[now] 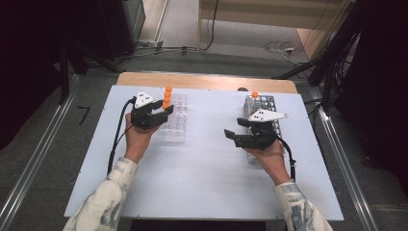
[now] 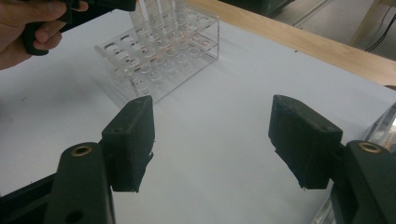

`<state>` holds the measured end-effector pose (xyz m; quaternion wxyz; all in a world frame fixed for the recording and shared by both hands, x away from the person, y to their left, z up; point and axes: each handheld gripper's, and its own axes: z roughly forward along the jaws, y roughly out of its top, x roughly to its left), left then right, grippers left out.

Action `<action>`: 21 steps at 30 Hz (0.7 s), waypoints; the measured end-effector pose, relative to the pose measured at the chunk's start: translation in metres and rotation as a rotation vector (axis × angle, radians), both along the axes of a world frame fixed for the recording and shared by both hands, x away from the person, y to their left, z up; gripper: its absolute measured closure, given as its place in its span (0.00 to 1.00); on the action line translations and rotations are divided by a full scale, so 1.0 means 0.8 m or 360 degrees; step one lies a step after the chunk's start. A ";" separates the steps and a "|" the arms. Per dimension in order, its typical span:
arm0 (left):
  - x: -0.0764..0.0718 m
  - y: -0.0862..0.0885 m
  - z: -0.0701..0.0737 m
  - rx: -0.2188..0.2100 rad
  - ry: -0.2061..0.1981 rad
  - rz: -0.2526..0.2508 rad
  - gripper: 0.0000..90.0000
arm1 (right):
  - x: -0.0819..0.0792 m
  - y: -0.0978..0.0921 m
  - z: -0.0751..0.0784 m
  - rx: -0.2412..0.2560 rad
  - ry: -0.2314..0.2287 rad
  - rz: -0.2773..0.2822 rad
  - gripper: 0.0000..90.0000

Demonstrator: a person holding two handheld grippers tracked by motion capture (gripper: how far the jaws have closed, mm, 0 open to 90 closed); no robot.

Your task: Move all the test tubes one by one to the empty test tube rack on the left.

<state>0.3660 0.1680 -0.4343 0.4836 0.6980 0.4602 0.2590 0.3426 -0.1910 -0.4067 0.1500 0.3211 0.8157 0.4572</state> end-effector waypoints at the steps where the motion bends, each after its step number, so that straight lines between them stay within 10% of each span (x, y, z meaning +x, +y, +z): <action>1: -0.002 0.000 0.001 0.0003 0.0004 0.0006 0.48 | 0.000 -0.002 0.001 0.0005 0.0000 -0.0008 0.33; 21: -0.033 -0.010 -0.003 -0.0118 0.0083 -0.0033 0.12 | 0.080 -0.054 -0.011 -0.0047 -0.0020 -0.0473 0.33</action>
